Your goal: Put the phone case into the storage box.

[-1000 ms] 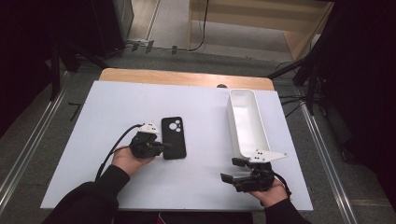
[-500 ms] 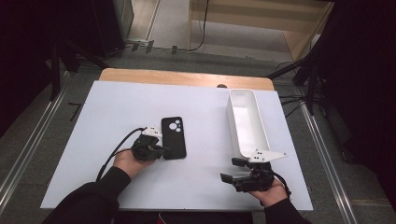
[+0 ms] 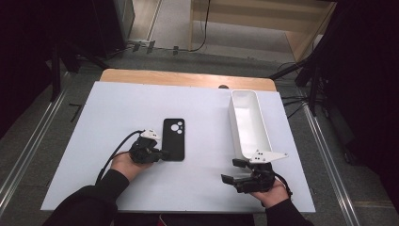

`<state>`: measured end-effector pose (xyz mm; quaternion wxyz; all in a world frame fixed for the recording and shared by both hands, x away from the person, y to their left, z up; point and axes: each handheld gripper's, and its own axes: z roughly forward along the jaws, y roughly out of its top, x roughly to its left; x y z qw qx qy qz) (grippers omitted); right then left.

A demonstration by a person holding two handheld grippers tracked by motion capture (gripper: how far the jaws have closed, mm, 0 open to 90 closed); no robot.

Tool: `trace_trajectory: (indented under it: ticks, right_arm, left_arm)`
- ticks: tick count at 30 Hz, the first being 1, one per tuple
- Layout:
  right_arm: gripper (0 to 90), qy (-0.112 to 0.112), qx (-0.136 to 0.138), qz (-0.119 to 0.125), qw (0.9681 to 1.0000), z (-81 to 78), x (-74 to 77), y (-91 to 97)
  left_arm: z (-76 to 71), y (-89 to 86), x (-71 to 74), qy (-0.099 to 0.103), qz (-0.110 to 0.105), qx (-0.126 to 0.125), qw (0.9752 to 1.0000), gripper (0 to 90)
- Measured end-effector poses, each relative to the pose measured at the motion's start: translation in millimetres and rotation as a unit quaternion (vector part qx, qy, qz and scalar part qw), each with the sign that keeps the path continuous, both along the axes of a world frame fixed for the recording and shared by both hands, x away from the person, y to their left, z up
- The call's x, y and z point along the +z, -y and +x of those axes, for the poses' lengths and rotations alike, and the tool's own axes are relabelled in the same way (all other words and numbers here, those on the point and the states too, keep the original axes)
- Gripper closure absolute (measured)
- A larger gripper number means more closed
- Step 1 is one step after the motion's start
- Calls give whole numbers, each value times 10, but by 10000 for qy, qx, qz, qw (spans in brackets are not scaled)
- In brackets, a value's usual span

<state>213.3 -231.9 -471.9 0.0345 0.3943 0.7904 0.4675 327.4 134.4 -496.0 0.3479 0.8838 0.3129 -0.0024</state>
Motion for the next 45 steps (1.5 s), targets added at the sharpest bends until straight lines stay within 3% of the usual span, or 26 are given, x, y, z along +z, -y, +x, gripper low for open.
trace_trajectory:
  ticks: [24,45]
  right_arm:
    - [192,24,121,18,9999,48,13,-37]
    - [192,93,64,52,9999,28,4,-17]
  left_arm:
    - [60,-439,36,-219,53,318,9992,890]
    - [238,-830,63,-258,44,949,9951,888]
